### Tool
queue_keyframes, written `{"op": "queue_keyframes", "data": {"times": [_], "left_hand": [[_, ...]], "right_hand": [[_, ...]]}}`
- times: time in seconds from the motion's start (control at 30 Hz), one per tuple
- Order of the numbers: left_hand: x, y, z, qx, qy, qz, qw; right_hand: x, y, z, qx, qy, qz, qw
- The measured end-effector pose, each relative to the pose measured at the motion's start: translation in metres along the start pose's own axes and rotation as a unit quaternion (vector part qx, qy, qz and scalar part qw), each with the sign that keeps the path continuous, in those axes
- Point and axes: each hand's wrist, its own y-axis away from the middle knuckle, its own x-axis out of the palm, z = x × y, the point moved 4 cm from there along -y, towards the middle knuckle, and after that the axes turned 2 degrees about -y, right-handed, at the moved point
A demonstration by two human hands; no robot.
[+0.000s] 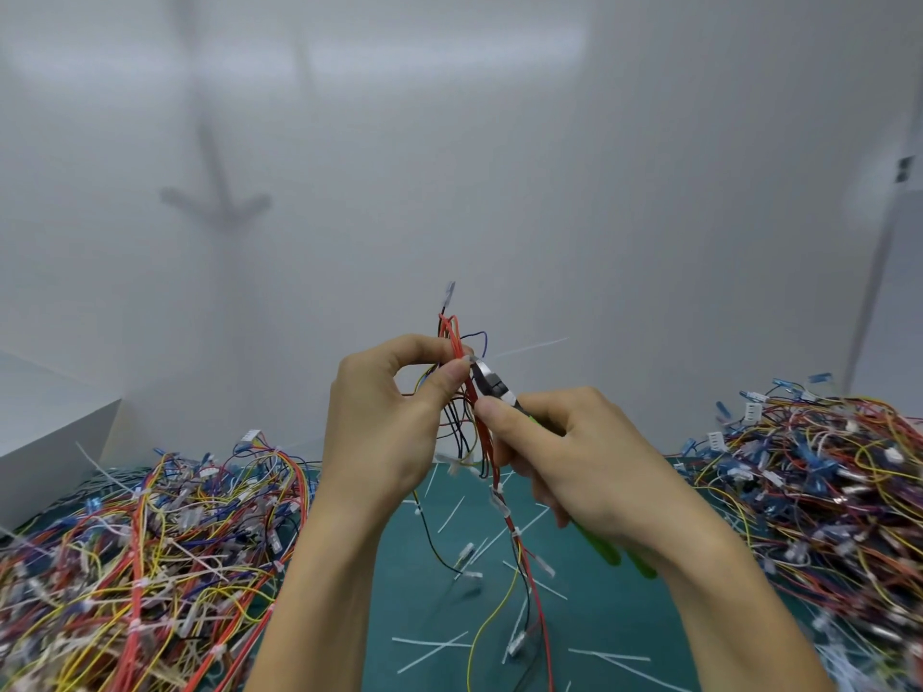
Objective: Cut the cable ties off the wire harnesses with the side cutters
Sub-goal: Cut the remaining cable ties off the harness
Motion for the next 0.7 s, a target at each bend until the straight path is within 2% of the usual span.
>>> {"op": "queue_keyframes", "data": {"times": [0.7], "left_hand": [[-0.0003, 0.0008, -0.0038, 0.026, -0.041, 0.003, 0.999]], "right_hand": [[0.0003, -0.0006, -0.0063, 0.022, -0.051, 0.046, 0.997]]}}
